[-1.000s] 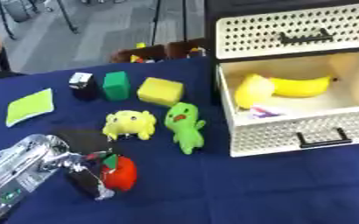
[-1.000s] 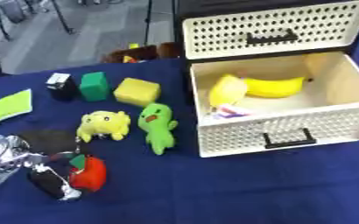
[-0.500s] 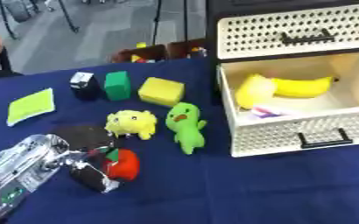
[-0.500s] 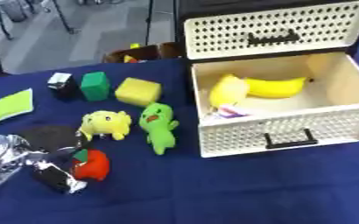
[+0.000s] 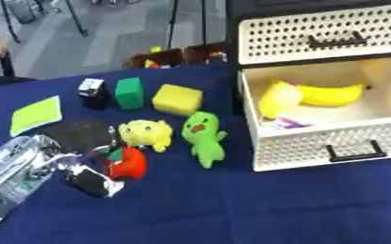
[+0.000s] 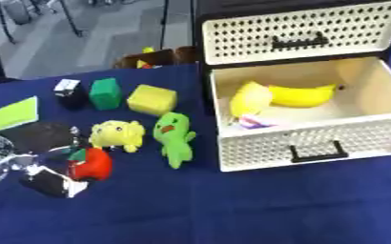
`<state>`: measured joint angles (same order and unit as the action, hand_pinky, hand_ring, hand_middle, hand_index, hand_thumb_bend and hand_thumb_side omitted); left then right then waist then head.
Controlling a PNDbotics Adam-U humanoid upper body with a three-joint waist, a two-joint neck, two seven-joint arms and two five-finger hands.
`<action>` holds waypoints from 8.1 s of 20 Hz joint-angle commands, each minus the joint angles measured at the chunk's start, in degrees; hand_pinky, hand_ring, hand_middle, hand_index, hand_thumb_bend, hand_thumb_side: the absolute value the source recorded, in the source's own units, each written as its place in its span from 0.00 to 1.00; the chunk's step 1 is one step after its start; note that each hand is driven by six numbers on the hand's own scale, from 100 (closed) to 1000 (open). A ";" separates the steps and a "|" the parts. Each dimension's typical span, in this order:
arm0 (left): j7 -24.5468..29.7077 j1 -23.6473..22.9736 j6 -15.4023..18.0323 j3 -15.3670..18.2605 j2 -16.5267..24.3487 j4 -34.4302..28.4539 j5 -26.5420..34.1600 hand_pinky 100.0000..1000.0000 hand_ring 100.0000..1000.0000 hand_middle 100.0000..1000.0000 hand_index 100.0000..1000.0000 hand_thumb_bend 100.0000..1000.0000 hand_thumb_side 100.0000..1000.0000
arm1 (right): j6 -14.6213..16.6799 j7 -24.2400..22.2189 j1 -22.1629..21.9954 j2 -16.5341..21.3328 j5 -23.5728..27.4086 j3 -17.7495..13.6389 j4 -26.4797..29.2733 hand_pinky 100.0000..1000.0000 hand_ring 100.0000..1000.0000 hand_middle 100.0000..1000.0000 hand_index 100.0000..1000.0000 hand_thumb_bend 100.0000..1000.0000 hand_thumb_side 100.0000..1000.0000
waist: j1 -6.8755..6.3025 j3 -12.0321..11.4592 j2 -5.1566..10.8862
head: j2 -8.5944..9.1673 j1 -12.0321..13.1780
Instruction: Pick up objects from table and place into drawer.
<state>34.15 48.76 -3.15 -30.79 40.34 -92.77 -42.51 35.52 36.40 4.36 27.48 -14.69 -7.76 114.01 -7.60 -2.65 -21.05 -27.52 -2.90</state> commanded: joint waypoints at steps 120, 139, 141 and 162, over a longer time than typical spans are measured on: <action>-36.90 8.25 10.48 41.80 -15.96 -4.31 44.69 0.02 0.30 0.35 0.59 0.28 0.62 | 7.95 -2.47 -2.24 7.71 10.32 -4.08 0.58 0.44 0.42 0.33 0.71 0.00 0.75 | 0.83 -0.11 1.75 | 1.10 0.21; -66.31 -14.90 15.63 35.46 -21.76 -21.82 30.35 0.33 0.52 0.55 0.74 0.29 0.76 | 6.02 -7.13 -25.88 14.08 -56.05 10.23 0.58 0.44 0.53 0.52 0.73 0.00 0.92 | 4.36 -3.00 1.29 | 0.62 -1.35; -65.60 -15.72 15.11 35.61 -22.74 -21.82 30.65 0.33 0.52 0.54 0.73 0.26 0.76 | 2.83 -8.49 -29.01 14.51 -63.10 13.10 0.58 0.46 0.55 0.56 0.74 0.00 0.97 | 4.52 -3.06 1.31 | 0.63 -3.16; -61.66 -19.94 12.66 35.27 -24.87 -21.82 32.98 0.31 0.49 0.52 0.71 0.22 0.79 | -6.74 -11.98 -30.50 25.49 -62.25 13.93 0.58 0.44 0.59 0.64 0.77 0.00 1.00 | 5.21 -3.51 1.25 | 1.99 -10.39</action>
<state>-27.80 28.50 9.54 4.39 15.05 -113.53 -9.75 28.24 25.81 -25.60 50.33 -78.57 6.95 117.63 -2.30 -6.08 -20.24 -26.41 -13.01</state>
